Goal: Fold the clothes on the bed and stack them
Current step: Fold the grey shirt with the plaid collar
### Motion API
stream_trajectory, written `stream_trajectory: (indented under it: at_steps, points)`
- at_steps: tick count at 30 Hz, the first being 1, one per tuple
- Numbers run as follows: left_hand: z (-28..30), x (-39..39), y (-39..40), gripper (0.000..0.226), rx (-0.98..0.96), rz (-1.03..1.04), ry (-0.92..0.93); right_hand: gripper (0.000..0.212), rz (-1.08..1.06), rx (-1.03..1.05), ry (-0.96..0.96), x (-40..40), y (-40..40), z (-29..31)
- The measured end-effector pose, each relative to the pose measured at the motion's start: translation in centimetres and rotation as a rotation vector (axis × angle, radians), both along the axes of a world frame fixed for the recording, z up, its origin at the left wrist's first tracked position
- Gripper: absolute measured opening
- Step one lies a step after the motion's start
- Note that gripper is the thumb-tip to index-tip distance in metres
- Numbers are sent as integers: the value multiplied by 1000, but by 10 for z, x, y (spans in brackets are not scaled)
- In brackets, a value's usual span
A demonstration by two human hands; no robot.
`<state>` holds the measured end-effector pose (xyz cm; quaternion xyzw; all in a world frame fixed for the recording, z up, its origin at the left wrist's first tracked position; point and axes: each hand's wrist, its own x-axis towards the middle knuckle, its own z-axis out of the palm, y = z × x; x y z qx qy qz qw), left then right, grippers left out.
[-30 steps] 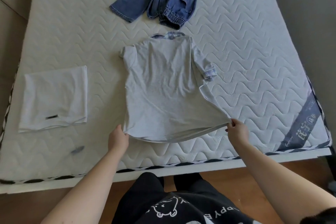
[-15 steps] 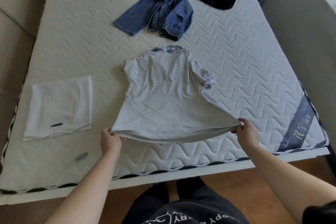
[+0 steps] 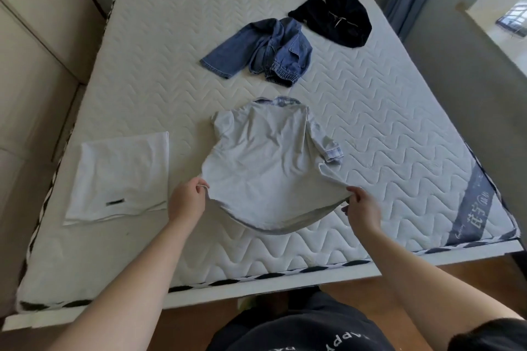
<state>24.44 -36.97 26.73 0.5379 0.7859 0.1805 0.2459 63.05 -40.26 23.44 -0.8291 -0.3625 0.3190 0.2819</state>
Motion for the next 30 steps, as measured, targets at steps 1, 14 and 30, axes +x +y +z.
stream_trajectory:
  at_steps: [1,14,30]
  points:
    - [8,-1,8,28,0,-17,-8,40,36,3,-12,-4,5,5]
    - [173,28,160,13,281,-37,-321,37,155,323,24,12,173,185]
    - [326,-33,254,25,568,-29,180,23,-100,648,191,100,270,320]
